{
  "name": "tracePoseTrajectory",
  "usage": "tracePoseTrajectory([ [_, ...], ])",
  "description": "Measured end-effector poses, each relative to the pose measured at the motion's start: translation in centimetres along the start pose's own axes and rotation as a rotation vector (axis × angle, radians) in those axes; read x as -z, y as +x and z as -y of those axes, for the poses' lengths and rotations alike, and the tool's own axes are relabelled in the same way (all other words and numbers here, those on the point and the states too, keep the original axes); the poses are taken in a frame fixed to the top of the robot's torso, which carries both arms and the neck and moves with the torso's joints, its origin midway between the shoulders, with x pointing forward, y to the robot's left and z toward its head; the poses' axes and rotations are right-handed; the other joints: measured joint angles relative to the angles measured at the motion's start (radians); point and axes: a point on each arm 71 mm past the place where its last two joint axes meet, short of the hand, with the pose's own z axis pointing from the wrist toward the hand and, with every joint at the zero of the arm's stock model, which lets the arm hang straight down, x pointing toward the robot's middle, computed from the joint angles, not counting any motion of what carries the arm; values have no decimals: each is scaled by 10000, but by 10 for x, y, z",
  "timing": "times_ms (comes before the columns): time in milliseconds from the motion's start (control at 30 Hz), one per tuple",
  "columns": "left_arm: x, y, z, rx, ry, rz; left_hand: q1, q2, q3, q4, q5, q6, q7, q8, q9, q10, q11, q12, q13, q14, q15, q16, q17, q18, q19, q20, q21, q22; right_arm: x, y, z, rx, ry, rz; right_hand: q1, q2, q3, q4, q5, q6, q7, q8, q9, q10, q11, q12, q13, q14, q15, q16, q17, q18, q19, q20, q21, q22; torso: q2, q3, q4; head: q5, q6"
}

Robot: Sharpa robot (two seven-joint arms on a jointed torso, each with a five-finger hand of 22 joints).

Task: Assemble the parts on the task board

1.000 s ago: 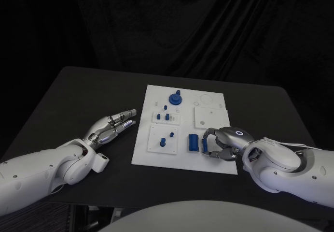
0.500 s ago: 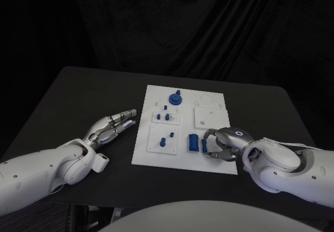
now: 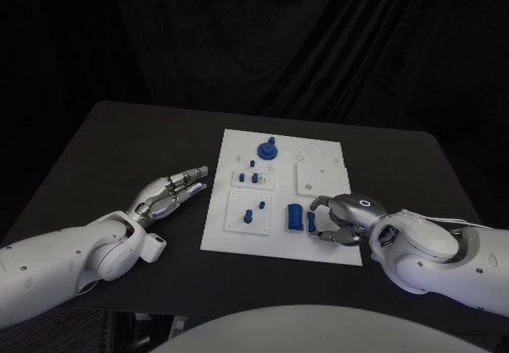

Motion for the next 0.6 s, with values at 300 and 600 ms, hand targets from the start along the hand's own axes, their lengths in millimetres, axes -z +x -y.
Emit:
tracePoseTrajectory([
  [300, 0, 0, 0, 2, -4, 5, 0, 0, 0, 0, 0, 0, 0, 0, 0, 0, 0, 0, -1, 0, 0, 0, 0, 0, 0, 0, 0, 1, 2, -3, 1, -100, -25, 293, -167, -49, 24, 158, 0, 4, -3, 0, -133, 0, 0, 0, -1, 0, 0, 0, 0, 0, 0, 0, 0, 0, -2, 0, -7, 35, 0],
  [600, 0, 0, 0, 8, -3, 0, 0, 0, 0, 0, 0, 0, 0, 0, 0, 0, 0, 0, -2, 0, 0, 0, 0, 0, 0, 0, 0, 0, 3, -4, 2, -185, -48, 407, -622, -273, -33, 215, 0, 128, -18, 33, -270, 0, 0, 0, -1, 0, 0, 1, 0, 1, 0, 0, 0, -1, -6, 5, 1, 9, 0],
])
